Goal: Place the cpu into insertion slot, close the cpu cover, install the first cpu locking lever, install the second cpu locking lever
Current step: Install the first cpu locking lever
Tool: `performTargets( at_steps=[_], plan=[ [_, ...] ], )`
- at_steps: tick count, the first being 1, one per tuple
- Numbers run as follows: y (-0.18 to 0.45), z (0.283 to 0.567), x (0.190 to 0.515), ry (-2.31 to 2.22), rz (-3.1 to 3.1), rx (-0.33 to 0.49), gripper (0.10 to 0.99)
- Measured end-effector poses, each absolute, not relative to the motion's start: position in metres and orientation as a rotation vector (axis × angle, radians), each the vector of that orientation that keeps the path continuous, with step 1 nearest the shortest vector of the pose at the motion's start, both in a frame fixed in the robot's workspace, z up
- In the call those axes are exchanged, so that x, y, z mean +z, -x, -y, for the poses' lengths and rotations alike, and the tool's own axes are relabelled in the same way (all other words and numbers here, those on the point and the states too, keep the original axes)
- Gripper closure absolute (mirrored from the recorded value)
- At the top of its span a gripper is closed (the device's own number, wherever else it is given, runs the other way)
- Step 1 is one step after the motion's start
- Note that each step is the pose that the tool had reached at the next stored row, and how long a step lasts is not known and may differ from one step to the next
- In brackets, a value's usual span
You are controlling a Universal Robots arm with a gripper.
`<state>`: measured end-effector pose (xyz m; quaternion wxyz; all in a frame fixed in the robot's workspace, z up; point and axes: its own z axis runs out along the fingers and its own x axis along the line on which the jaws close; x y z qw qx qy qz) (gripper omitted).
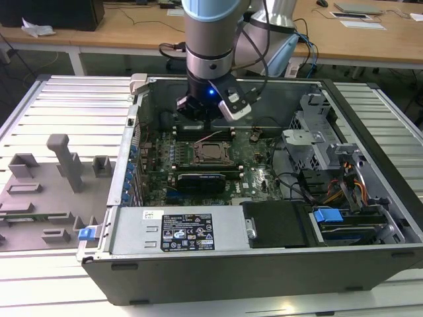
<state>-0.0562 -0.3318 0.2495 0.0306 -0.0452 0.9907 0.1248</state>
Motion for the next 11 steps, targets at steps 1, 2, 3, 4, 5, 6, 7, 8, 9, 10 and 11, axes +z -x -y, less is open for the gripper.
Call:
performTargets(
  at_steps=[1, 2, 3, 4, 5, 6, 7, 8, 9, 10, 11],
  plan=[
    [0.0545, 0.3319, 0.2495, 0.139, -3.053, 0.384, 0.98],
    [0.0541, 0.3319, 0.2495, 0.139, -3.053, 0.385, 0.98],
    [0.0541, 0.3319, 0.2494, 0.14, -3.053, 0.385, 0.98],
    [0.0548, 0.3319, 0.2488, 0.144, -3.035, 0.381, 0.98],
    [0.0557, 0.332, 0.2474, 0.147, -3.013, 0.377, 0.98],
    [0.0563, 0.3323, 0.246, 0.149, -3.001, 0.374, 0.98],
    [0.0564, 0.3323, 0.2454, 0.149, -2.997, 0.373, 0.98],
    [0.0564, 0.3323, 0.245, 0.15, -2.996, 0.368, 0.98],
    [0.0564, 0.3323, 0.2445, 0.15, -2.995, 0.361, 0.98],
    [0.0564, 0.3322, 0.2439, 0.151, -2.995, 0.355, 0.98],
    [0.0564, 0.332, 0.243, 0.151, -2.996, 0.348, 0.98]
  ],
)
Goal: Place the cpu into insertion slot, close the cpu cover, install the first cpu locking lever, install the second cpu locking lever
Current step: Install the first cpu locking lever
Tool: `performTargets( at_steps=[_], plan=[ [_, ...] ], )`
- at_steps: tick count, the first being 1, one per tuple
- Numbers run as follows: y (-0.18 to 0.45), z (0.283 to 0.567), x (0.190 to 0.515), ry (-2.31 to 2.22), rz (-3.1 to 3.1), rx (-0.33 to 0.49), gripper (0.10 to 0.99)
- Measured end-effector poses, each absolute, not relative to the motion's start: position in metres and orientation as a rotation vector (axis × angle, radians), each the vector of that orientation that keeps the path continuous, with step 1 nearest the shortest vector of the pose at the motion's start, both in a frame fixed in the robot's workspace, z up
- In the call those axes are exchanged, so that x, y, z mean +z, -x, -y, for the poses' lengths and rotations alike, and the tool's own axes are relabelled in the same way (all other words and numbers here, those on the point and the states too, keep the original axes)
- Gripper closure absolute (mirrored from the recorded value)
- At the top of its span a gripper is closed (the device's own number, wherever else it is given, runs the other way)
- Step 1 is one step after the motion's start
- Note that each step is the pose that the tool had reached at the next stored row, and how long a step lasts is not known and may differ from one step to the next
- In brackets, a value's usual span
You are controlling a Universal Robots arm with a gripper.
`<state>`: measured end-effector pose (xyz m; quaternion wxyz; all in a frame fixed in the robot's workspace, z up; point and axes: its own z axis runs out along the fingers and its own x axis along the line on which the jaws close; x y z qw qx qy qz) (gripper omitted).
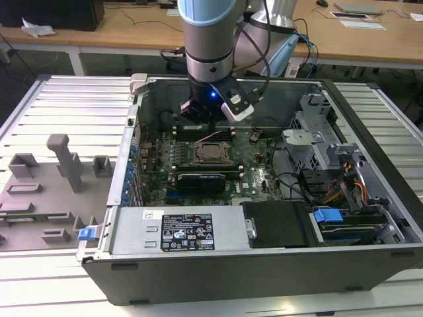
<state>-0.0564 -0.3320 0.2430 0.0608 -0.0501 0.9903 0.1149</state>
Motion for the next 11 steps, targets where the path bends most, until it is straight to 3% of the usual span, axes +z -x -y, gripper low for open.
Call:
performTargets(
  at_steps=[11],
  plan=[
    [0.0519, 0.3224, 0.2354, 0.146, -3.001, 0.309, 0.98]
  ],
)
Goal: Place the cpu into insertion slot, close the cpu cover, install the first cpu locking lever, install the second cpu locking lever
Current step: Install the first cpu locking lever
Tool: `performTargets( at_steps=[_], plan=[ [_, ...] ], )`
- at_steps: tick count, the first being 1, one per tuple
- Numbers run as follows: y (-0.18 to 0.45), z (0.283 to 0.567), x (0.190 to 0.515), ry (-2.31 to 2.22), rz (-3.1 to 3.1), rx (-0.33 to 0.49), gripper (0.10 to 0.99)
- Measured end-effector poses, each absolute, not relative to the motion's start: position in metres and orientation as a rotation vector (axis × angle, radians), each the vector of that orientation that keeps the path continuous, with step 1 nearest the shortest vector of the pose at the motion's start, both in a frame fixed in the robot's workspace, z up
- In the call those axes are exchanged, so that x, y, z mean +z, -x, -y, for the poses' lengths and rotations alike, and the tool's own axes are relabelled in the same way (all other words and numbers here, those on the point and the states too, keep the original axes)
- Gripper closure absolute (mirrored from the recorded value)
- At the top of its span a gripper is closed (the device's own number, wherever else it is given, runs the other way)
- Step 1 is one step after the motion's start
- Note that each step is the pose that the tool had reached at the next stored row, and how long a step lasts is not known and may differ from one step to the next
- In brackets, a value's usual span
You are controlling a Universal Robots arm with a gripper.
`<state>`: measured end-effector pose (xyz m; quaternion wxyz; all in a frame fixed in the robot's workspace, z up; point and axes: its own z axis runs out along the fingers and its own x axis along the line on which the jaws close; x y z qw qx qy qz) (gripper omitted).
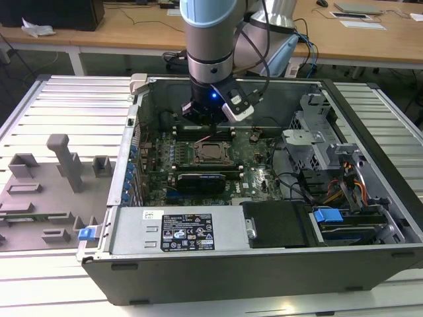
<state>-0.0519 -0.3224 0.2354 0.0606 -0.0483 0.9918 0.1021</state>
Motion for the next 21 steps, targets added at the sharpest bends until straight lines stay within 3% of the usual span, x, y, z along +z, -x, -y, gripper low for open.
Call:
performTargets(
  at_steps=[21],
  plan=[
    [0.046, 0.305, 0.224, 0.126, -2.998, 0.258, 0.98]
  ],
)
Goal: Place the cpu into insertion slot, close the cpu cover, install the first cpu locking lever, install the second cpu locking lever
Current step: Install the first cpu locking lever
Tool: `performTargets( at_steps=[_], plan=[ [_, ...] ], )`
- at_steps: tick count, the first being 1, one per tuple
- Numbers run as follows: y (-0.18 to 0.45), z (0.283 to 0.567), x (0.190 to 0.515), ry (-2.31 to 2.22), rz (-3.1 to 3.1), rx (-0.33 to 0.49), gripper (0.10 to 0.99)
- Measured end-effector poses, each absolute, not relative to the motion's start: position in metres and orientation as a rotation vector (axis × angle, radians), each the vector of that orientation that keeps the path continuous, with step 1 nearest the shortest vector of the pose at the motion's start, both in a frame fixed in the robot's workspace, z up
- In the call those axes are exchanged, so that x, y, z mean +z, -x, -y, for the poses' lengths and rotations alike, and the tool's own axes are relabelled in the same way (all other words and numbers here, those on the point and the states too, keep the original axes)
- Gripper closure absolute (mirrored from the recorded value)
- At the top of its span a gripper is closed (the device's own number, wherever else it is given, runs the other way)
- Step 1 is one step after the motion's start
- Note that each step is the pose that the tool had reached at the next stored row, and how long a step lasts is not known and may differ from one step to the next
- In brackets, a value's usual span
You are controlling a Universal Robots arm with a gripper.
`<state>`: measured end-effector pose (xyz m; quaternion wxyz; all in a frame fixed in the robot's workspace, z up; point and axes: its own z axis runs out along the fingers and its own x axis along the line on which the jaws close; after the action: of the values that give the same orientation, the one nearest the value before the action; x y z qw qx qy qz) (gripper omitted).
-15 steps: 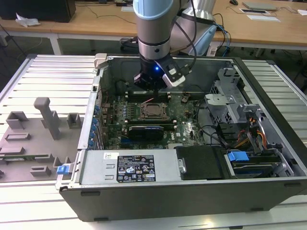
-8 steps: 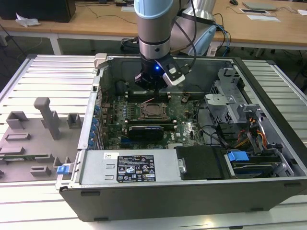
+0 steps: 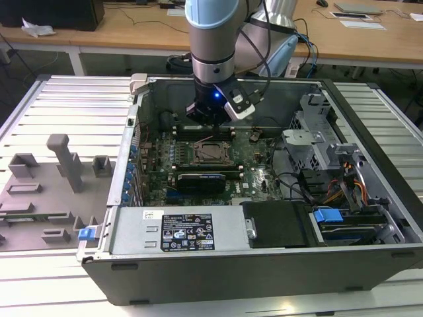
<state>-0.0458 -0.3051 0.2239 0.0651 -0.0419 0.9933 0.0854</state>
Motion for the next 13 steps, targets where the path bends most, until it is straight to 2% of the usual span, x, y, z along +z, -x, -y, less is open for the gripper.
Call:
performTargets(
  at_steps=[13],
  plan=[
    [0.046, 0.295, 0.215, 0.12, -2.99, 0.169, 0.98]
  ],
)
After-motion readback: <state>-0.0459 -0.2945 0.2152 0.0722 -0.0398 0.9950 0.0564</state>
